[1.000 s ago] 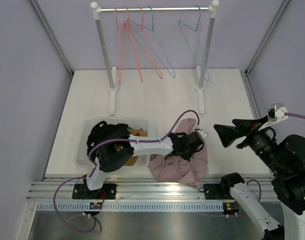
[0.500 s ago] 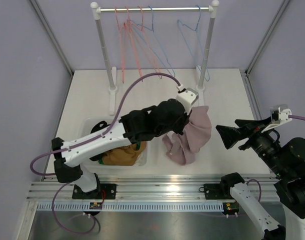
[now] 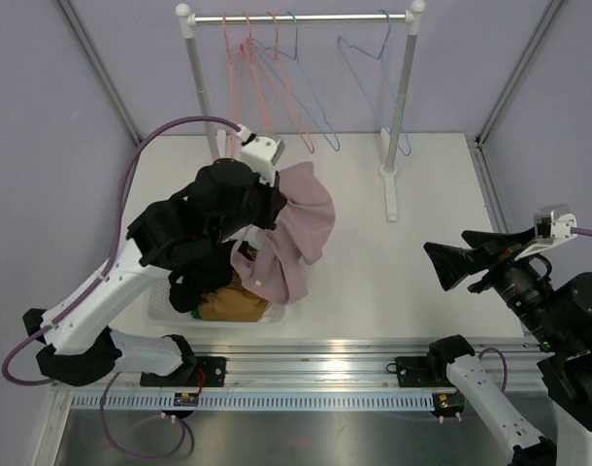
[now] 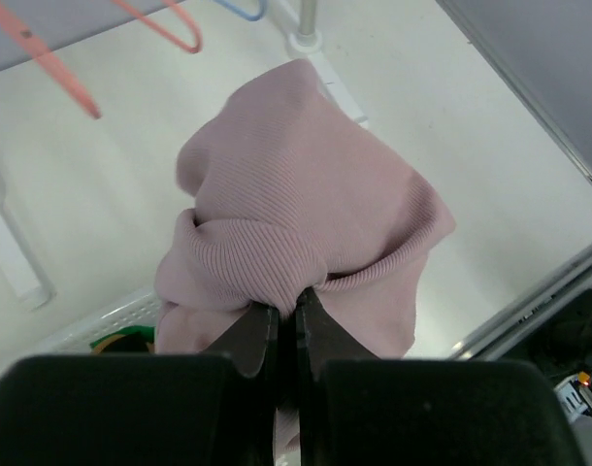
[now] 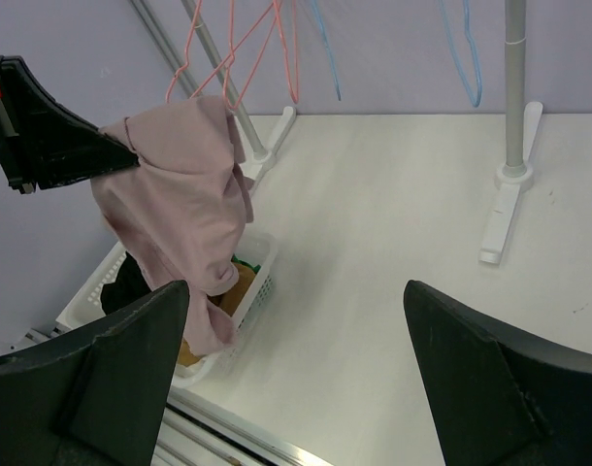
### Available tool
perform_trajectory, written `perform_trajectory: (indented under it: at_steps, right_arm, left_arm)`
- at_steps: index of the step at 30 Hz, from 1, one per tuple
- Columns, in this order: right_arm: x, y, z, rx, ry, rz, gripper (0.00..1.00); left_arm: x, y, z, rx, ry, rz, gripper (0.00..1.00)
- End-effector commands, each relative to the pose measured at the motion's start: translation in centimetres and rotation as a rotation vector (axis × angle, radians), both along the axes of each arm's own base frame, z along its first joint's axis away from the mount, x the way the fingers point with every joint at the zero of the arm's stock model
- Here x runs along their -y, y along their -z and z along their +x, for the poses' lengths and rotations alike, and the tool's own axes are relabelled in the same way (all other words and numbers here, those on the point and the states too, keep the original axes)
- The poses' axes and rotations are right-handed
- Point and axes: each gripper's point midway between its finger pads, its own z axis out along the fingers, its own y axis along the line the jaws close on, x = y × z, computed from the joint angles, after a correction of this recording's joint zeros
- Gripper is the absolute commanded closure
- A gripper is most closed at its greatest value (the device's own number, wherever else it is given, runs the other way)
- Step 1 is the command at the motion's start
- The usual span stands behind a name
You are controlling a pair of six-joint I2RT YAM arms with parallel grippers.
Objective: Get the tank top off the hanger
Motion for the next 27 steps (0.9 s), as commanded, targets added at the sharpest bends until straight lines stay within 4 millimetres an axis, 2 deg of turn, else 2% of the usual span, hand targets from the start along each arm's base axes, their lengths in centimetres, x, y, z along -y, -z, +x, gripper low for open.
perform_trajectory:
  at_steps: [1,2,4,5,7,8,10,13,14,16,17,18,20,23,25,27]
  right_arm:
    - [-0.1,-1.4,-0.3,0.053,-0.012,0.013,0.00]
    - [-0.2,-1.5,-0.4,0.054,-0.020,0.016,0.01]
    - [-0.5,-1.5,-0.3,0.056,-0.032,0.023,0.01]
    - [-0.7,-1.5,-0.3,0.055,-0.041,0.025,0.01]
    - [-0.8,-1.5,-0.3,0.055,-0.047,0.025,0.01]
    - [-0.8,-1.5,-0.4,0.055,-0.049,0.027,0.01]
    - [-0.8,-1.4,-0.4,0.057,-0.051,0.026,0.00]
    - [-0.7,-1.2,-0.4,0.062,-0.047,0.021,0.00]
    - [-0.8,-1.1,-0.3,0.060,-0.049,0.018,0.00]
    - [-0.8,-1.2,-0.2,0.060,-0.050,0.018,0.01]
    - [-1.0,-1.0,-0.2,0.058,-0.058,0.020,0.01]
    - [-1.1,-1.2,0.0,0.063,-0.061,0.023,0.01]
    - [-1.4,-1.0,0.1,0.059,-0.077,0.029,0.01]
    - [-1.6,-1.0,0.3,0.055,-0.084,0.029,0.00]
    - [-1.7,-0.9,0.6,0.053,-0.084,0.027,0.01]
    - [-1.8,-0.7,0.9,0.051,-0.087,0.025,0.00]
  left_arm:
    - [-2.8,-0.1,-0.3,-0.001,-0.003,-0.070,1.00]
    - [-3.9,2.2,0.7,-0.041,-0.029,-0.057,1.00]
    - [-5.5,3.3,0.9,-0.057,-0.065,-0.071,1.00]
    - [-6.7,5.1,1.6,-0.082,-0.113,-0.046,1.00]
    - [-8.5,6.6,1.7,-0.109,-0.181,-0.032,1.00]
    - [-10.0,8.7,1.7,-0.146,-0.234,0.009,1.00]
    - [-11.7,9.6,1.1,-0.163,-0.295,0.001,1.00]
    - [-14.6,12.7,-0.6,-0.219,-0.384,0.084,1.00]
    - [-15.9,12.9,-1.1,-0.204,-0.424,0.098,1.00]
    - [-17.4,14.6,-1.7,-0.231,-0.472,0.160,1.00]
    - [-19.1,15.3,-2.1,-0.242,-0.530,0.220,1.00]
    - [-19.8,16.3,-2.2,-0.265,-0.563,0.265,1.00]
    - [-21.9,17.0,-2.8,-0.286,-0.656,0.341,1.00]
    - [-23.1,17.4,-2.9,-0.298,-0.720,0.396,1.00]
    - [-22.9,18.0,-2.5,-0.313,-0.725,0.411,1.00]
    - [-22.1,19.7,-2.2,-0.369,-0.695,0.451,1.00]
